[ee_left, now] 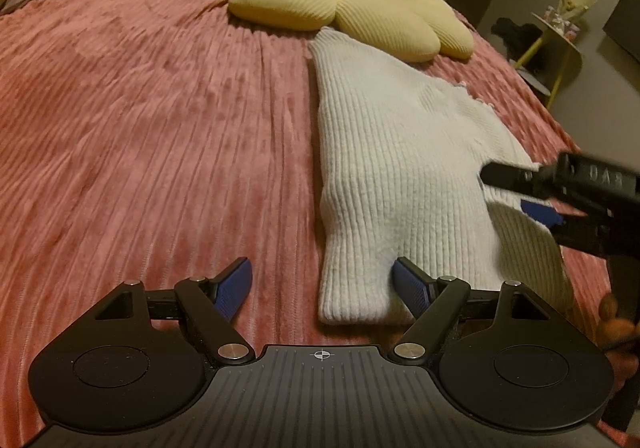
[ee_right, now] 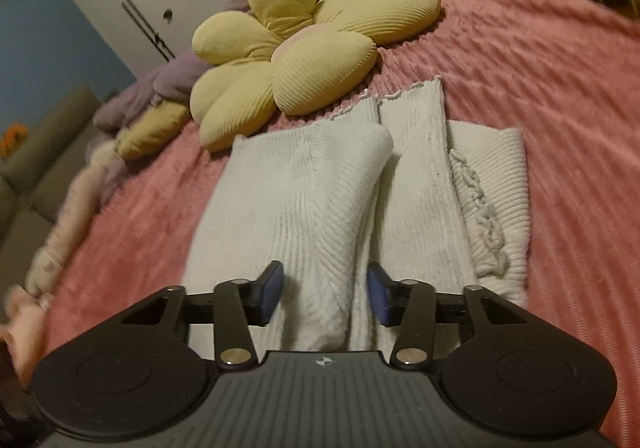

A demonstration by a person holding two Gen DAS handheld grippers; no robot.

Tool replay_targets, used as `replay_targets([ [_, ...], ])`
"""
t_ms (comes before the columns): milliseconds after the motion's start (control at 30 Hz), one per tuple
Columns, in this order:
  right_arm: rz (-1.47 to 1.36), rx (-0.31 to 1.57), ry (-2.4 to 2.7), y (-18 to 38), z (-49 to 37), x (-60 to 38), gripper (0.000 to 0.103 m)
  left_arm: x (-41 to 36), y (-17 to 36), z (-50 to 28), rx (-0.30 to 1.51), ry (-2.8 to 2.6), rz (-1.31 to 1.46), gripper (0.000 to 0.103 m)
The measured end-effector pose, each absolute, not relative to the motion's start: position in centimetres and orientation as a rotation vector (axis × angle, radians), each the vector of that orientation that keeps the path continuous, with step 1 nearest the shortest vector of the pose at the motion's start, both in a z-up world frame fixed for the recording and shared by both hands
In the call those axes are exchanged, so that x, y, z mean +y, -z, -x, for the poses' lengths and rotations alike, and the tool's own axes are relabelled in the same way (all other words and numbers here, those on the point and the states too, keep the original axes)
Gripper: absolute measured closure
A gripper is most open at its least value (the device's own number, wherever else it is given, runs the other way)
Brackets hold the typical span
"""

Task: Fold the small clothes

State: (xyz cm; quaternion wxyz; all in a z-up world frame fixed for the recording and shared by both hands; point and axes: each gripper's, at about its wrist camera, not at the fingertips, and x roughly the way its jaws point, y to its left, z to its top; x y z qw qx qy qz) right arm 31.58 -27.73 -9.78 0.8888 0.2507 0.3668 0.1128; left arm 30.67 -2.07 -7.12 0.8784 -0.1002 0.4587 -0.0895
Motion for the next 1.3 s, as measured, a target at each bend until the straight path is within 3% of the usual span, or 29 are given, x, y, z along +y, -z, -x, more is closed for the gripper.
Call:
replay_targets([
  [133, -0.567, 0.765, -0.234, 10.3, -32.6, -27.6, 0.052, -2.1, 7.2, -30.8, 0.962, 0.191, 0.206, 0.019],
  [300, -0.482, 0.769, -0.215, 10.3, -32.8, -26.4, 0.083, -2.2, 7.0, -30.7, 0.965, 0.182, 0.211, 0.019],
  [633, -0.104, 0.577, -0.099, 5.8, -29.7, -24.2, 0.087, -4.4, 5.1, -29.9, 0.938, 0.227, 0.182, 0.019],
  [833, -0.127, 0.619, -0.004, 6.7, -29.3, -27.8, 0.087, -6.4, 5.9, -29.9, 0.970, 0.253, 0.163, 0.019],
  [967, -0.031, 0.625, -0.023, 8.0, -29.6, -27.5, 0.084, -7.0, 6.4, -29.8, 0.996, 0.253, 0.138, 0.019],
  [1033, -0.085, 0.661, -0.024, 8.4, -29.9, -28.4, 0.073, -6.7, 6.2, -29.5, 0.994, 0.256, 0.135, 0.019],
  [1100, -0.196, 0.656, -0.015, 7.8, -29.2, -30.1, 0.053, -6.5, 6.2, -29.2, 0.993, 0.248, 0.132, 0.019],
  [1300, -0.560, 0.652, -0.049, 8.5, -22.5, -34.8, 0.050, -5.6, 6.3, -27.7, 0.986, 0.236, 0.235, 0.019],
])
